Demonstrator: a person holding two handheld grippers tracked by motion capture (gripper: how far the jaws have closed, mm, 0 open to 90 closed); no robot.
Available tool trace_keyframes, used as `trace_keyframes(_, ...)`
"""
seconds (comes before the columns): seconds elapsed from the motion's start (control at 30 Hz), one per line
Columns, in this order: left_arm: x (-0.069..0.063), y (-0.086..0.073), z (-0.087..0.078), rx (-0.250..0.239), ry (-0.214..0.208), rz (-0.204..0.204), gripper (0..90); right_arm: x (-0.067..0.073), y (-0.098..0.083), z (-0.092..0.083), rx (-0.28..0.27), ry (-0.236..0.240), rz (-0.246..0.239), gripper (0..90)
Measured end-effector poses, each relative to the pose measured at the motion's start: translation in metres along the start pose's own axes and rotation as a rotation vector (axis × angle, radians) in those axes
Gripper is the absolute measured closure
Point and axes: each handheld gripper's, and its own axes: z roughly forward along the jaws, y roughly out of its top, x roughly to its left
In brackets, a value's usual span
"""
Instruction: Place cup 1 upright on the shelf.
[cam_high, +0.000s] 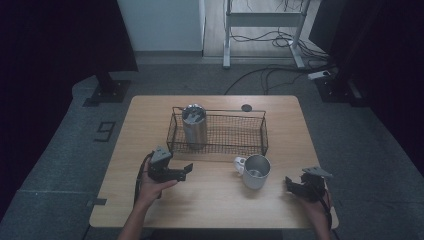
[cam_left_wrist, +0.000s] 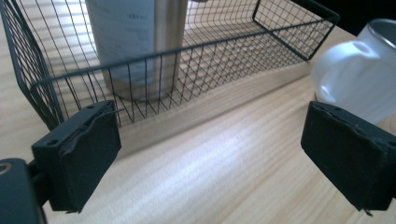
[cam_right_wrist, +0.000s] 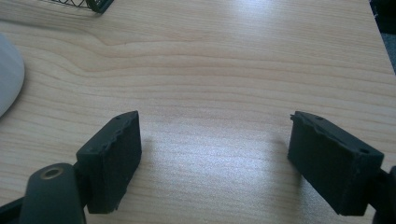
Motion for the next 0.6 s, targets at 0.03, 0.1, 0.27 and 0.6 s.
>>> trace_keyframes(0.03,-0.001,-0.003,0.000,0.007,0.001,0.002,4.9,0.000,0.000,0.000,0.000,0.000,0.000,17.1)
trace_keyframes(0.1,-0.002,-0.008,0.000,0.015,0.001,-0.001,4.9,0.000,0.000,0.000,0.000,0.000,0.000,17.1)
trace_keyframes(0.27,-0.001,-0.022,0.002,0.041,0.000,-0.017,5.9,0.000,0.000,0.000,0.000,0.000,0.000,17.1)
trace_keyframes(0.6,-0.005,-0.032,0.006,0.062,0.000,-0.020,7.5,0.000,0.000,0.000,-0.001,0.000,0.001,17.2)
